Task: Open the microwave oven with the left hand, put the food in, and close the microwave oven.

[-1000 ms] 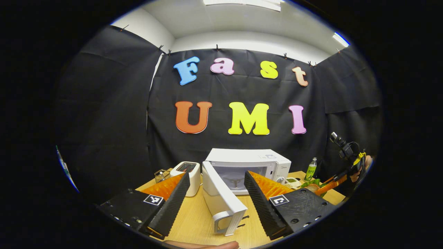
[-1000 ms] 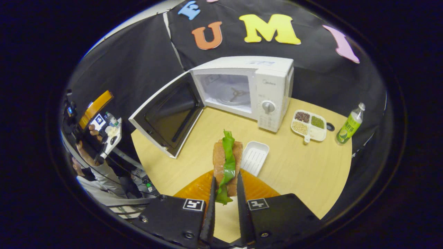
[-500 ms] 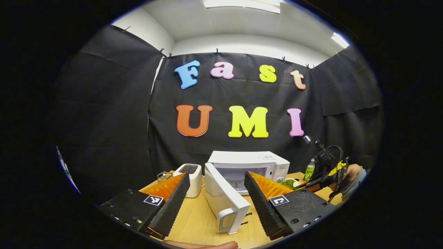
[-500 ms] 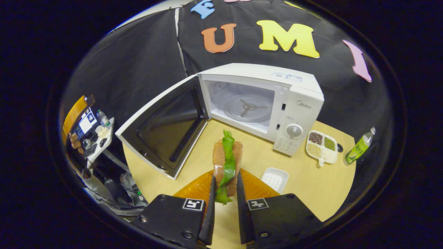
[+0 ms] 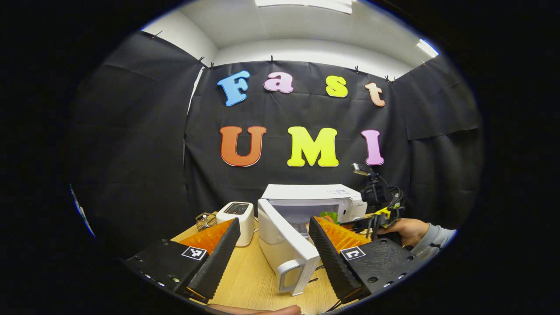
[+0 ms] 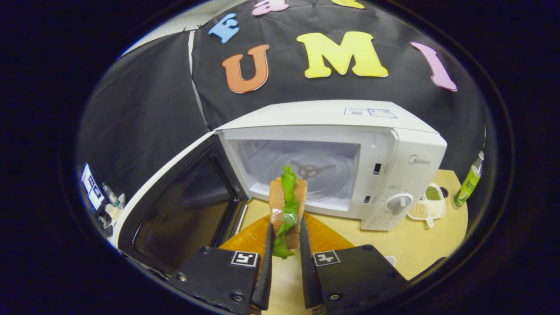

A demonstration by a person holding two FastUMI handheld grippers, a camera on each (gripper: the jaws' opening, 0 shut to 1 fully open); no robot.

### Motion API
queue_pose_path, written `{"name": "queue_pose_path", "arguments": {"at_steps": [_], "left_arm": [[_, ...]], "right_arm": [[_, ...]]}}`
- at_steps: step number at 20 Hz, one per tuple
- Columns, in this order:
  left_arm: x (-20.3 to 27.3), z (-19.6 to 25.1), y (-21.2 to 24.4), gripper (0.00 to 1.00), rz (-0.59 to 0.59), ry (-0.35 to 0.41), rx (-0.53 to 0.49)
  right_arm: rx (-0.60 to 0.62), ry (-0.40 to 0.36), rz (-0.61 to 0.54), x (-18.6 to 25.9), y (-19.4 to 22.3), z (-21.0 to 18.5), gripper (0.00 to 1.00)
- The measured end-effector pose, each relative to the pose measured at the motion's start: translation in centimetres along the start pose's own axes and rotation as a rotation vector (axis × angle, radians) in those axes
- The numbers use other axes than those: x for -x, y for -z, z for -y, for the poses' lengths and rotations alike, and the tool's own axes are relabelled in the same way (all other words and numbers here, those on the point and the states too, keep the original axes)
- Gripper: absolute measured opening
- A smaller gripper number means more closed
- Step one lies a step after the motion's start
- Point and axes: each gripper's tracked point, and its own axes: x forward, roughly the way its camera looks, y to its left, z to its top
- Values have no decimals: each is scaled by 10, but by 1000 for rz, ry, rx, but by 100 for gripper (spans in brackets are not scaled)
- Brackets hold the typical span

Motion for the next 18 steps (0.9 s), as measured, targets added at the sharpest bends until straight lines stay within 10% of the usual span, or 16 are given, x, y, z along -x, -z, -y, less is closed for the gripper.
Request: {"name": "queue_pose_path", "arguments": {"at_steps": [6,18], "left_arm": [[-7,-12,9,84,-10,3,13],[8,-56,16,95,-24,-58,31]], "right_arm": [[-74,140,182,-60,-36,7,33],[-706,268,478,-157,-39,29,35]]}}
